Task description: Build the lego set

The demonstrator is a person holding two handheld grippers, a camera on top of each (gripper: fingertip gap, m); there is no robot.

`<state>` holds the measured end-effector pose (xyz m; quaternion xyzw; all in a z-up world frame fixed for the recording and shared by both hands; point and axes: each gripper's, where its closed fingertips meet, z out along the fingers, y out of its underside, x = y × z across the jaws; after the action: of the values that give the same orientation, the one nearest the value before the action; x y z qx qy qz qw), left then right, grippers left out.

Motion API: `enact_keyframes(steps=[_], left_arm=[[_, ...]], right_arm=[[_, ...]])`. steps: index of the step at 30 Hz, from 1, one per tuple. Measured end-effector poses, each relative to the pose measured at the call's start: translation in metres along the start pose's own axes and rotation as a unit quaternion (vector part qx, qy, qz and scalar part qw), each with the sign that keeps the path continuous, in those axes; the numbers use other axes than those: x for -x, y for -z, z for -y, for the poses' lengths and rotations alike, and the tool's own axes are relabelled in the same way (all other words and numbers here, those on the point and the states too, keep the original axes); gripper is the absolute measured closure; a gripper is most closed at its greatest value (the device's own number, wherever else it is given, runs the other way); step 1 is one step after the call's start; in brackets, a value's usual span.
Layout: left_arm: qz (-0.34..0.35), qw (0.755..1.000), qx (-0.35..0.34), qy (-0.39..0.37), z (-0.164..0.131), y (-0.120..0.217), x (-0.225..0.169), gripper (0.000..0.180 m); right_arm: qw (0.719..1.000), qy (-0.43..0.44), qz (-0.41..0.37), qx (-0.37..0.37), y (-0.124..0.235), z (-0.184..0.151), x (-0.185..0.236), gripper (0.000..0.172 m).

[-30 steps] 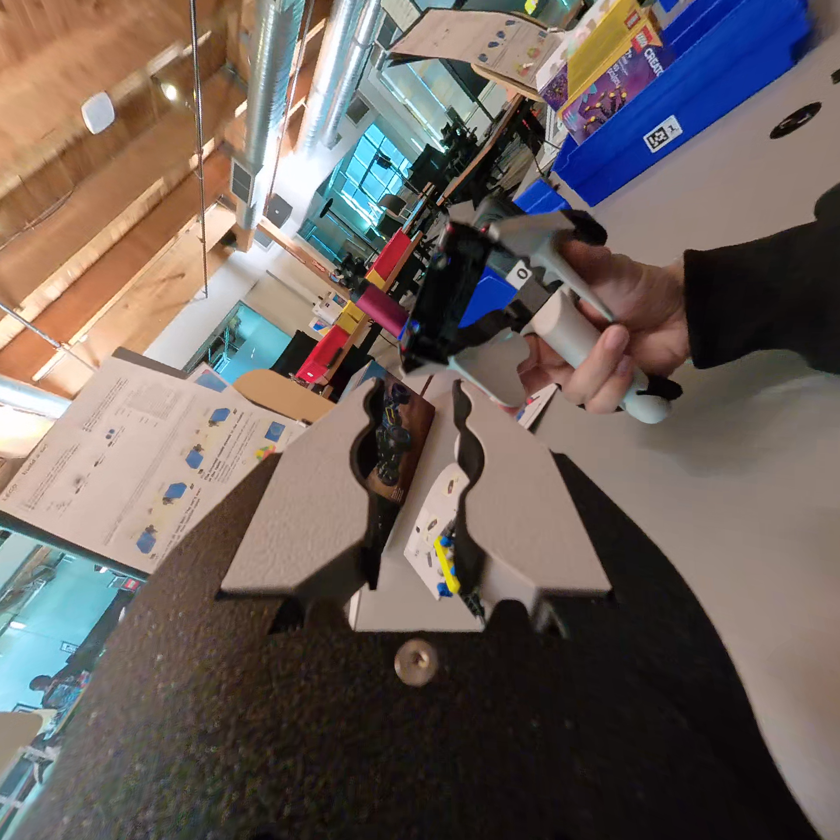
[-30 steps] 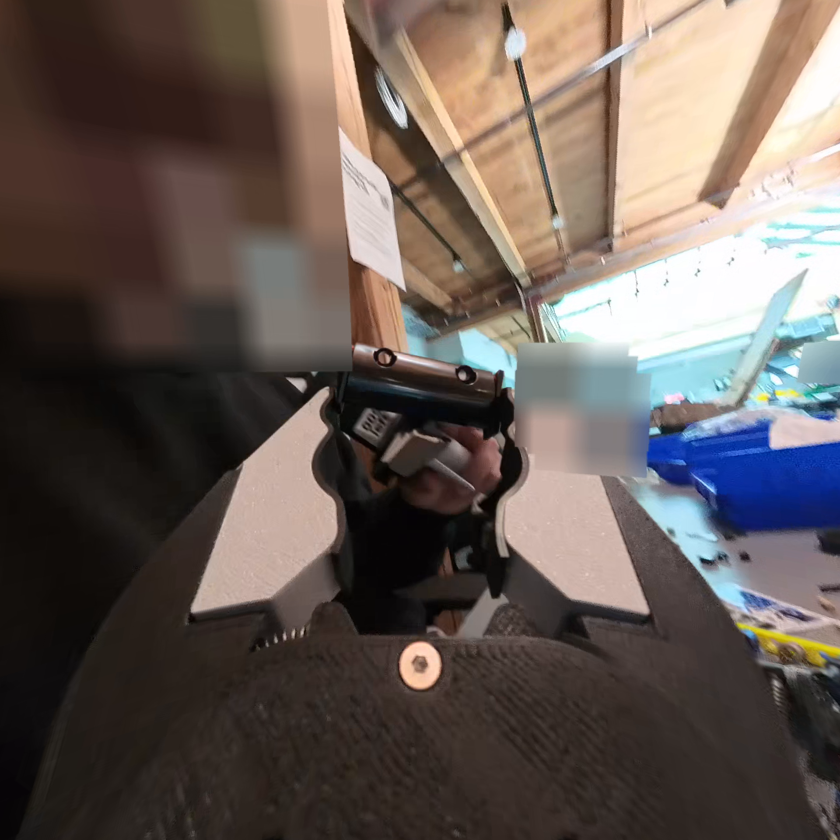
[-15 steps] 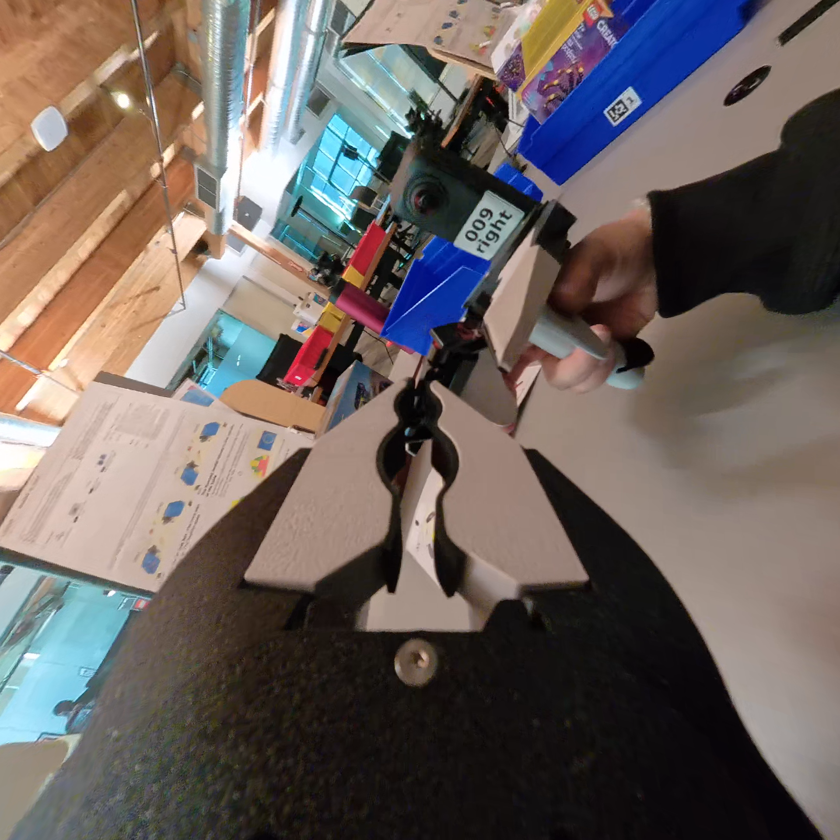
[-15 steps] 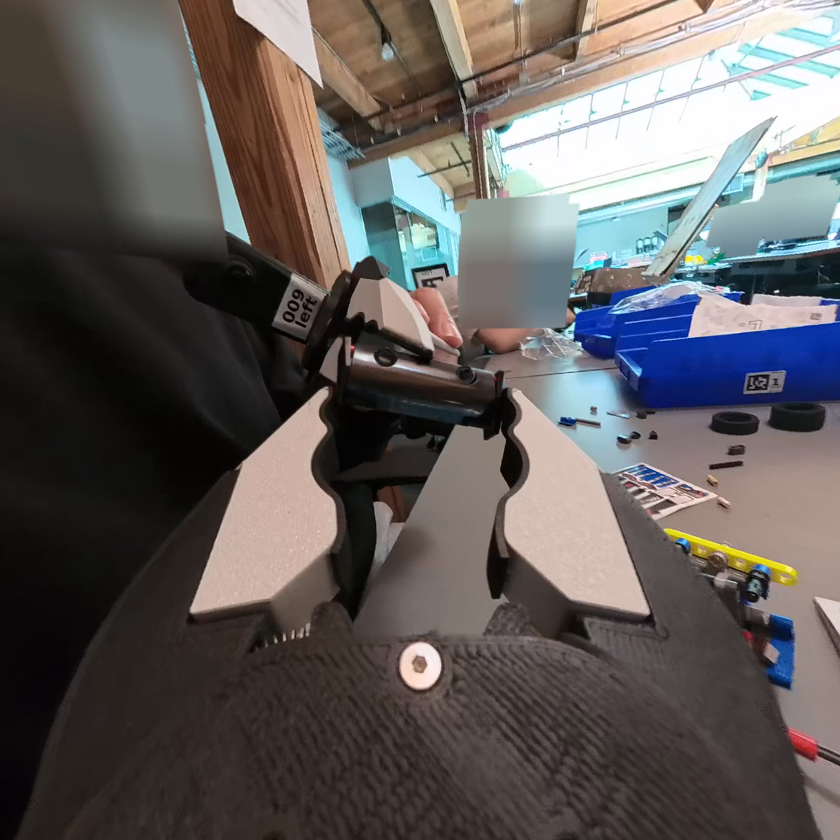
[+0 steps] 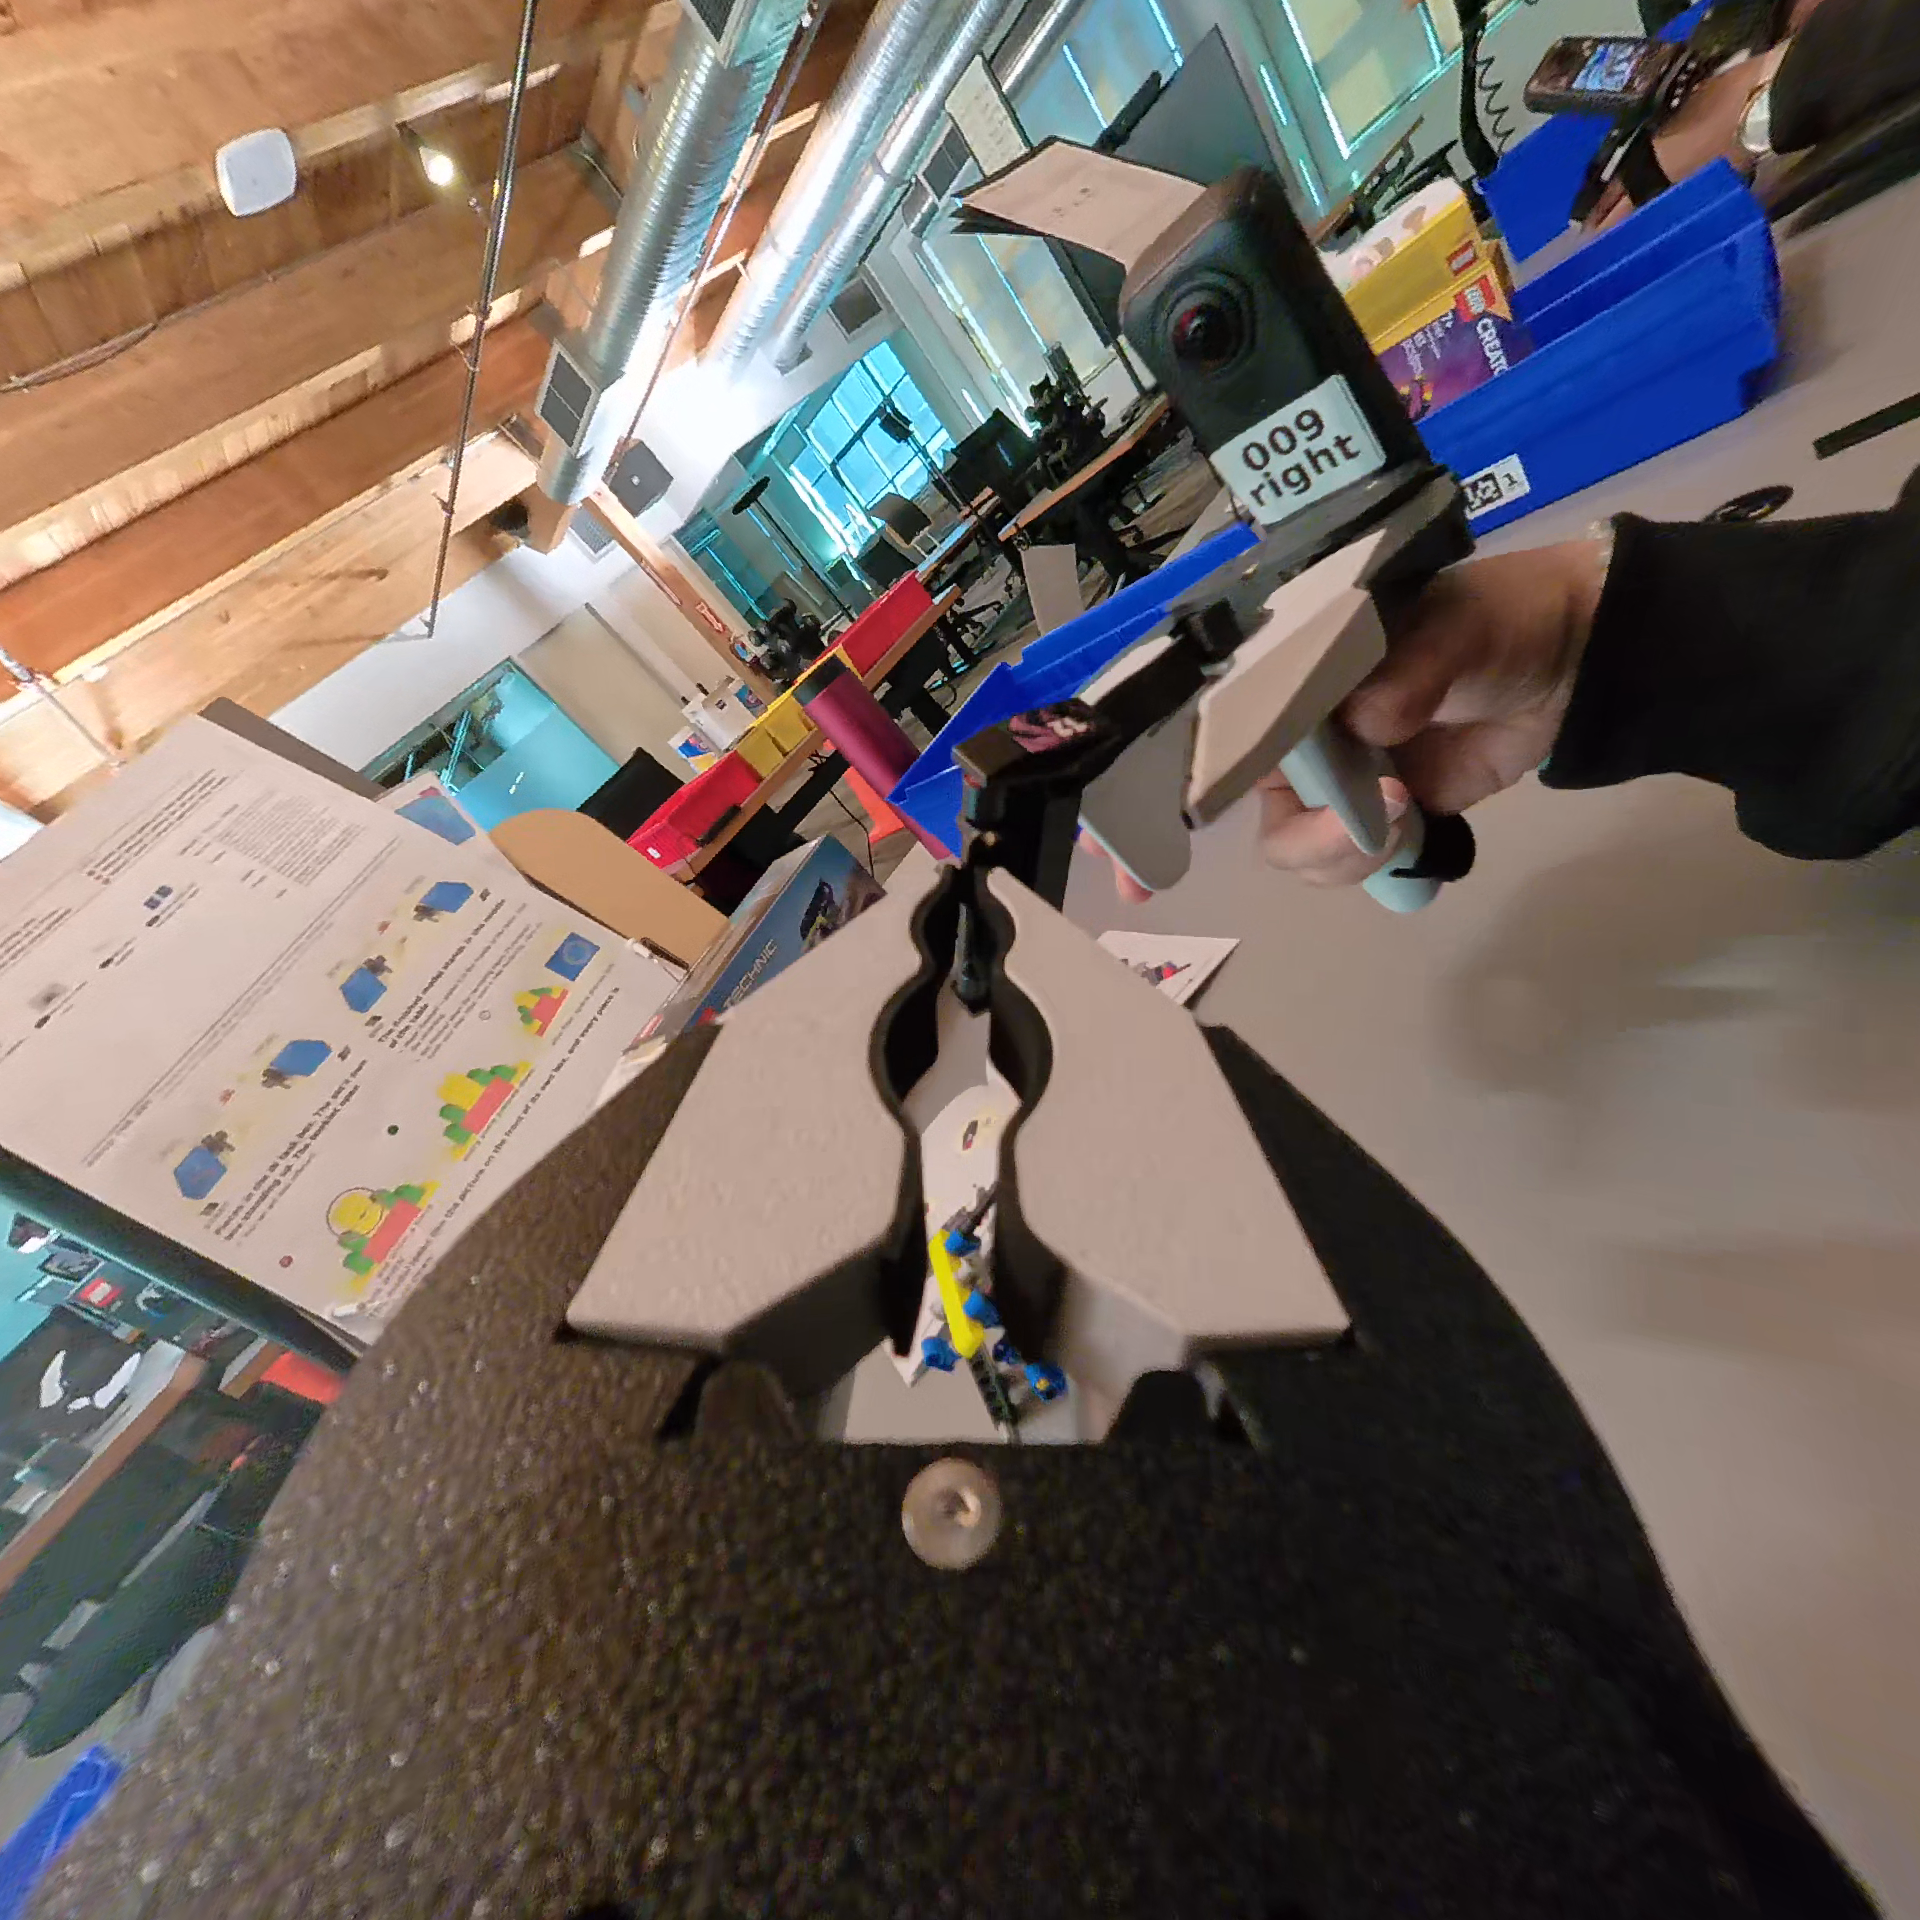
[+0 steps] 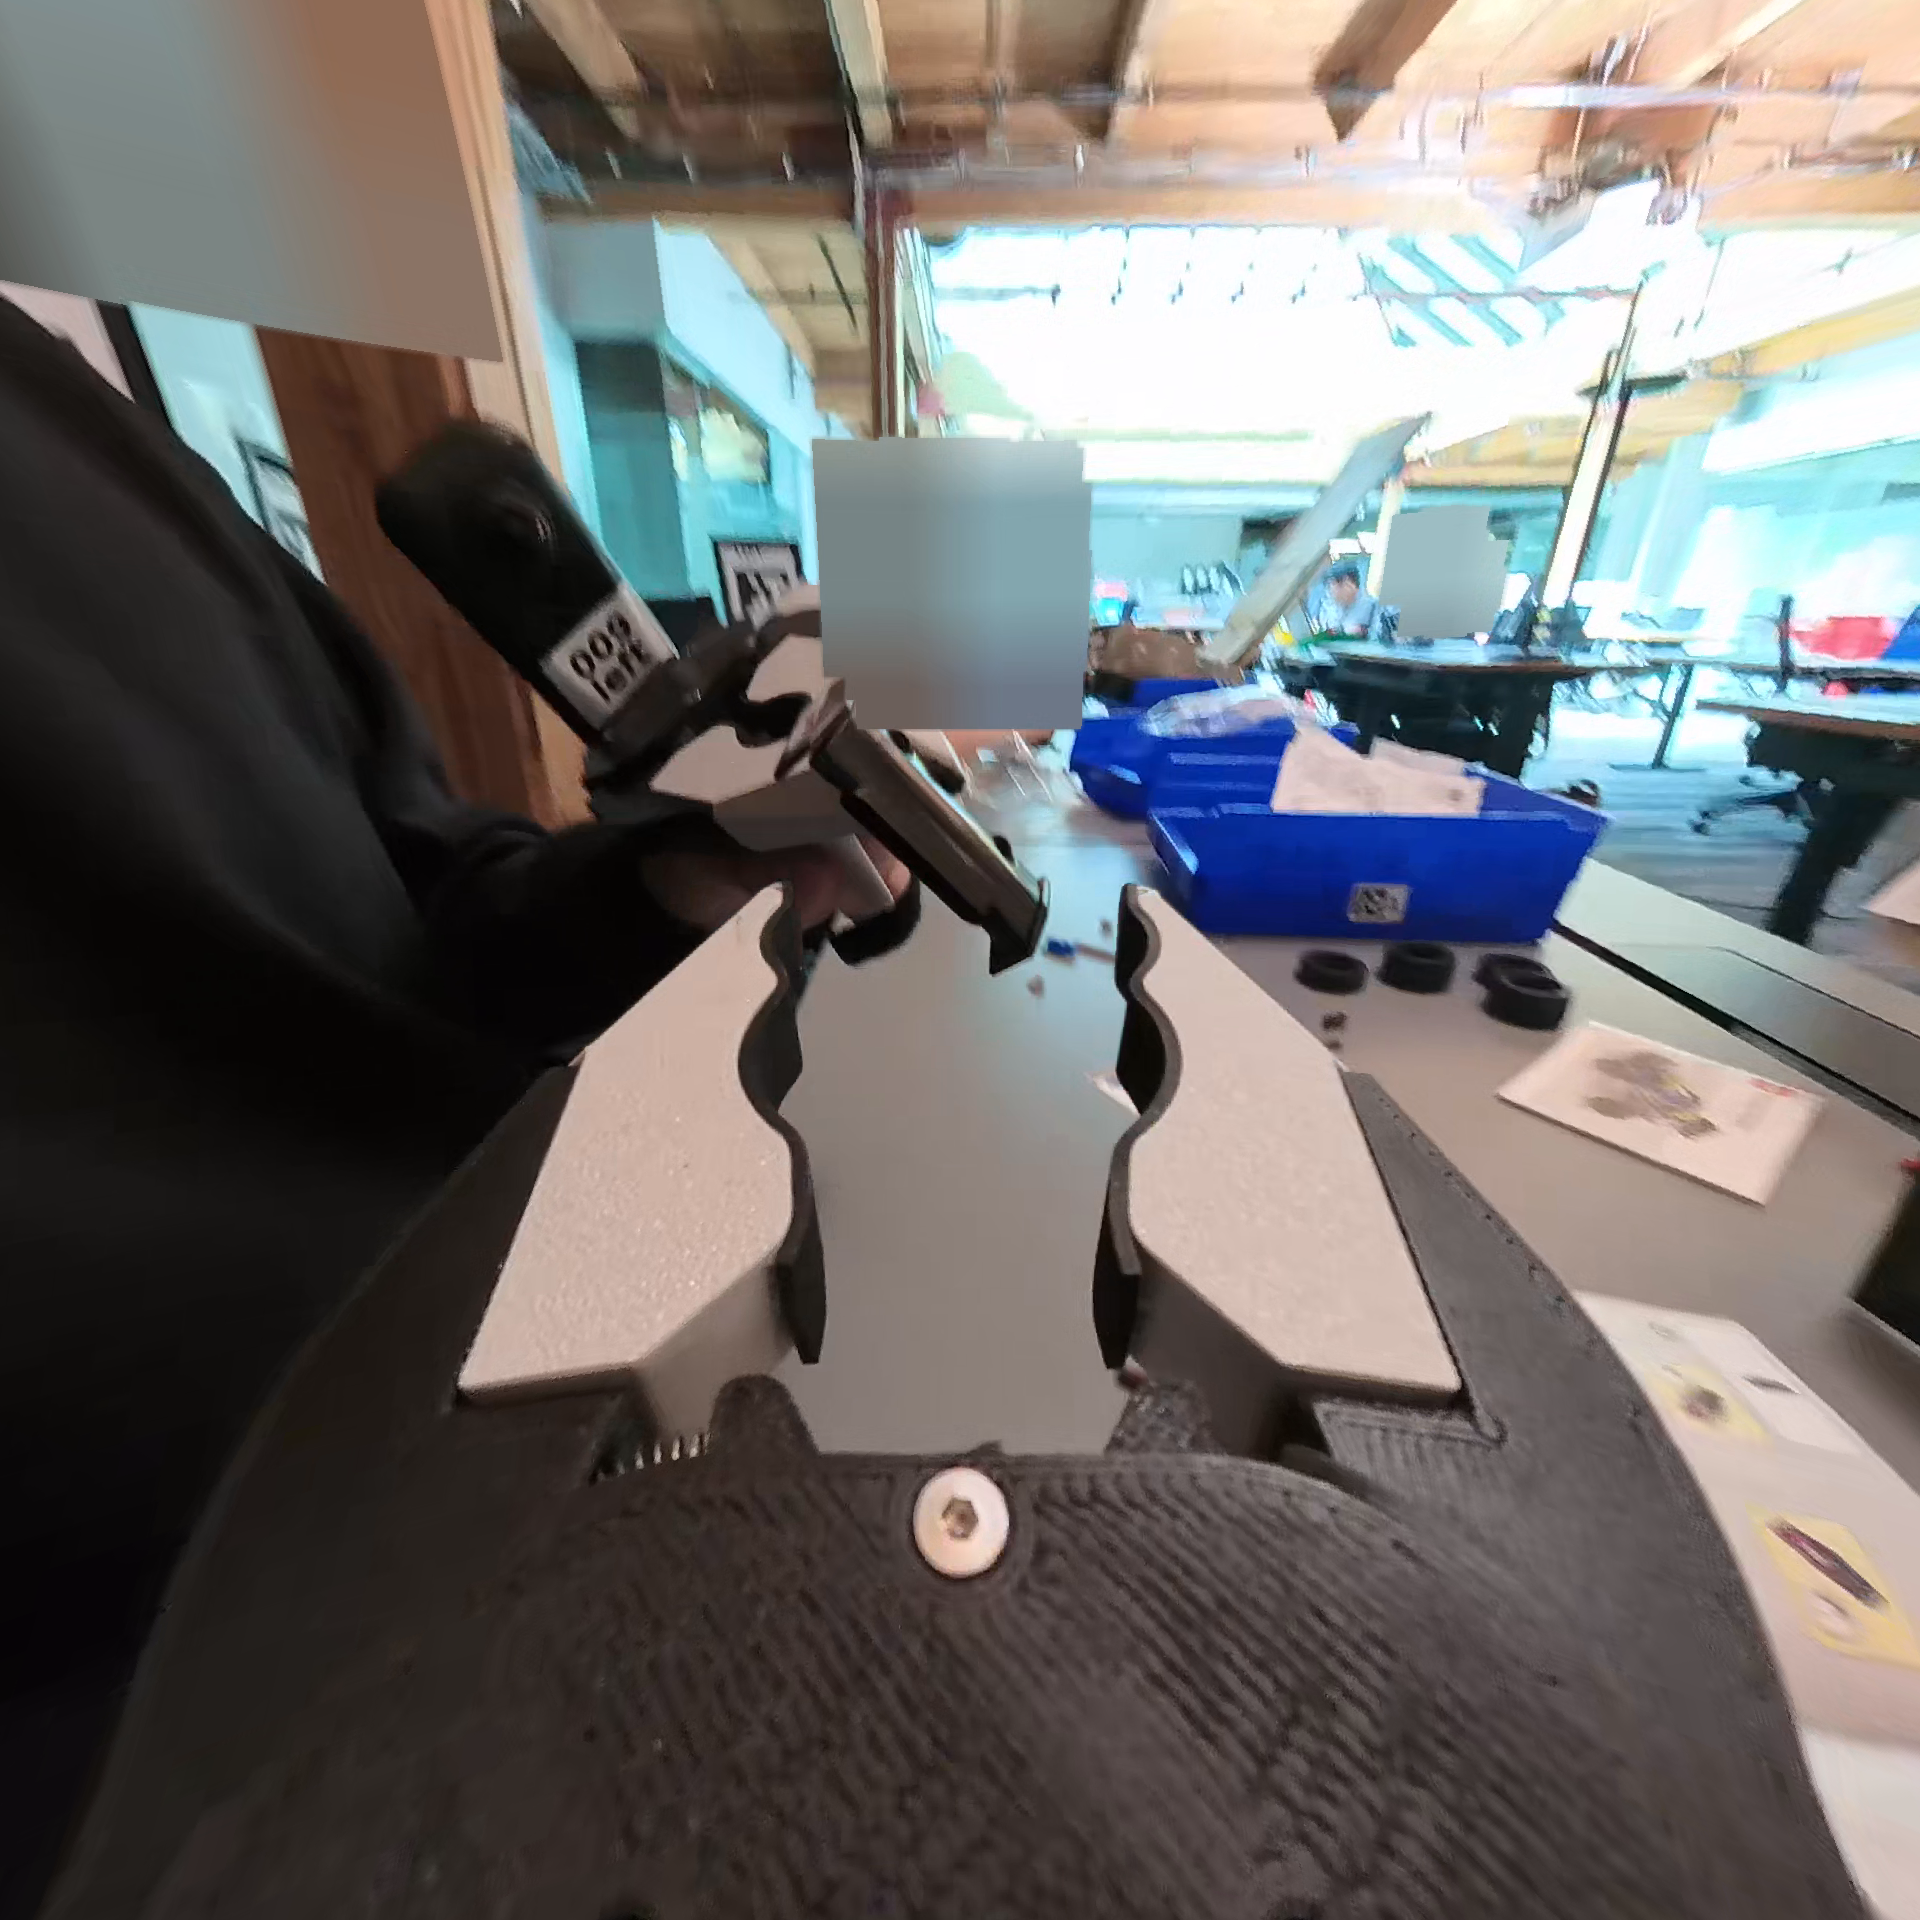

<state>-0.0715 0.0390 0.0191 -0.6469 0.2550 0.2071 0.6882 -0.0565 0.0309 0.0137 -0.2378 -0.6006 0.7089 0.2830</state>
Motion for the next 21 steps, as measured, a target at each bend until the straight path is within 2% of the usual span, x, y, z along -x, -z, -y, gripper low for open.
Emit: enact_keyframes(steps=[12, 18, 21], left_arm=[[-0.003, 1.000, -0.002, 0.029, -0.004, 0.000, 0.000, 0.180], [-0.002, 1.000, 0.003, 0.031, -0.010, 0.000, -0.003, 0.180], [-0.003, 0.999, 0.005, 0.036, -0.014, 0.000, -0.005, 0.180]], right_arm=[[0.989, 0.073, -0.084, 0.101, 0.029, -0.017, -0.019, 0.117], [0.953, 0.089, -0.200, 0.211, 0.087, -0.041, -0.053, 0.122], [0.935, 0.073, -0.254, 0.236, 0.120, -0.048, -0.067, 0.122]])
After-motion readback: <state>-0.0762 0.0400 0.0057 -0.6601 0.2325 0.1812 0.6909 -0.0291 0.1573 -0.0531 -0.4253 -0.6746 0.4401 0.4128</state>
